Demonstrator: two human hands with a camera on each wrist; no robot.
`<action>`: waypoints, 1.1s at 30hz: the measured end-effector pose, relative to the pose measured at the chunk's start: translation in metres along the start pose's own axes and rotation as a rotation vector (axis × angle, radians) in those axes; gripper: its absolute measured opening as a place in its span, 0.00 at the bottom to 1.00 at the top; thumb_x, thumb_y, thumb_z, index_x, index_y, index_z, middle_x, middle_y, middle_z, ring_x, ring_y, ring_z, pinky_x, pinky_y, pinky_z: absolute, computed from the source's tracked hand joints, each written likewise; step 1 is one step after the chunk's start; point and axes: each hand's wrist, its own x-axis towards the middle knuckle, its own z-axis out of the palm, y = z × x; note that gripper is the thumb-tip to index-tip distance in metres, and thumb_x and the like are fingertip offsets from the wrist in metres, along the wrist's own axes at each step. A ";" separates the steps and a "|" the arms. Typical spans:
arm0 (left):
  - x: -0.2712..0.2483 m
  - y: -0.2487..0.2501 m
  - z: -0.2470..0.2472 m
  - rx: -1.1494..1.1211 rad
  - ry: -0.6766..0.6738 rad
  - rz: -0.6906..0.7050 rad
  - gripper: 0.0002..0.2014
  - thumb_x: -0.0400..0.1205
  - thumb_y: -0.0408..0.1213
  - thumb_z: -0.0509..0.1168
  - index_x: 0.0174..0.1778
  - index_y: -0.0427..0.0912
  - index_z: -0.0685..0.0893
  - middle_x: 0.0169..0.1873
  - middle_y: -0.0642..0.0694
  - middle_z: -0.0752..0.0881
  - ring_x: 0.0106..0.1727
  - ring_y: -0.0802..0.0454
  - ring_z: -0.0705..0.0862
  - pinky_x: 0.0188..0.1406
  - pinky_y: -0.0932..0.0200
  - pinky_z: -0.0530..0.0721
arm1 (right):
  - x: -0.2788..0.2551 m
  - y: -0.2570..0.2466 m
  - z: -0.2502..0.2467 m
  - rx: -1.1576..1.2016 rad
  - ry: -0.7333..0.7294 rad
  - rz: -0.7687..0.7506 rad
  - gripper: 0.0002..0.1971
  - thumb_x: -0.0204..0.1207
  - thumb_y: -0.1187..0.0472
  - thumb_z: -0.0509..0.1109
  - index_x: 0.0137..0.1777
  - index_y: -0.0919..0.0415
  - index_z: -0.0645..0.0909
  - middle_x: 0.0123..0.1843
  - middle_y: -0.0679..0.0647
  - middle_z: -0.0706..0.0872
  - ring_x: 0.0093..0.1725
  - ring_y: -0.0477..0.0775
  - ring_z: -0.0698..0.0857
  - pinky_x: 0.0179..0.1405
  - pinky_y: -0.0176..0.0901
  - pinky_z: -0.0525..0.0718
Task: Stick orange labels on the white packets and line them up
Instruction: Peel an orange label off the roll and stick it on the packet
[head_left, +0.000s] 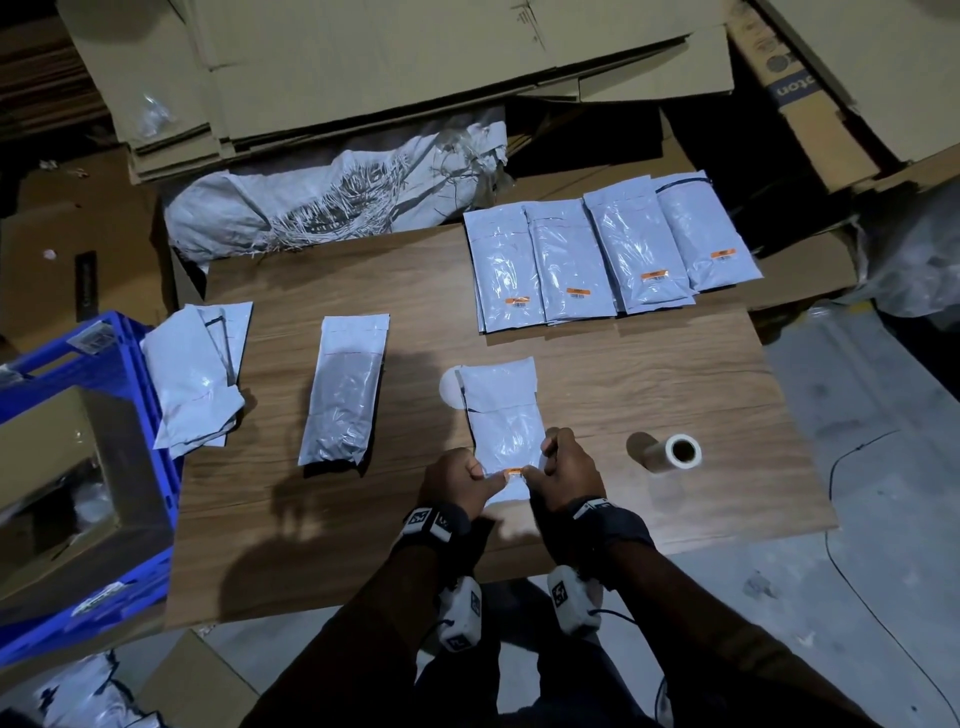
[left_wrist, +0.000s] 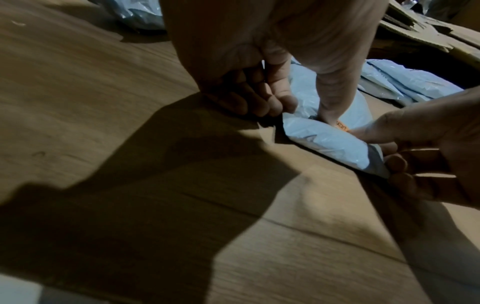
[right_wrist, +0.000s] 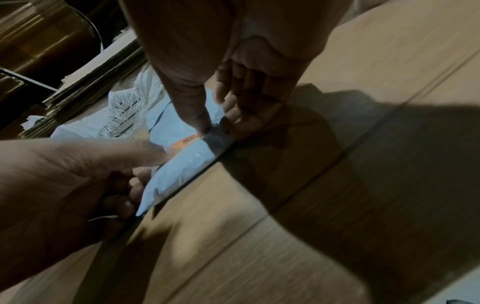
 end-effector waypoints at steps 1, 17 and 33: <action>0.000 0.000 0.000 -0.007 0.002 -0.006 0.23 0.70 0.55 0.80 0.33 0.40 0.79 0.29 0.50 0.85 0.34 0.50 0.85 0.37 0.46 0.86 | 0.000 0.002 0.000 0.026 0.003 -0.003 0.17 0.68 0.57 0.77 0.50 0.51 0.71 0.35 0.50 0.79 0.38 0.59 0.81 0.35 0.52 0.77; 0.003 -0.004 0.000 -0.013 0.021 -0.010 0.29 0.68 0.59 0.81 0.32 0.36 0.76 0.27 0.46 0.82 0.29 0.54 0.78 0.26 0.58 0.73 | 0.005 0.011 -0.003 0.067 -0.031 -0.020 0.19 0.70 0.59 0.80 0.52 0.57 0.72 0.34 0.50 0.80 0.35 0.53 0.80 0.34 0.44 0.74; -0.004 -0.003 -0.001 -0.022 0.052 0.023 0.29 0.69 0.64 0.78 0.30 0.43 0.72 0.26 0.51 0.77 0.29 0.53 0.77 0.29 0.52 0.76 | 0.002 0.011 0.003 0.098 0.003 -0.040 0.25 0.70 0.51 0.84 0.53 0.58 0.70 0.36 0.52 0.77 0.34 0.52 0.77 0.32 0.44 0.72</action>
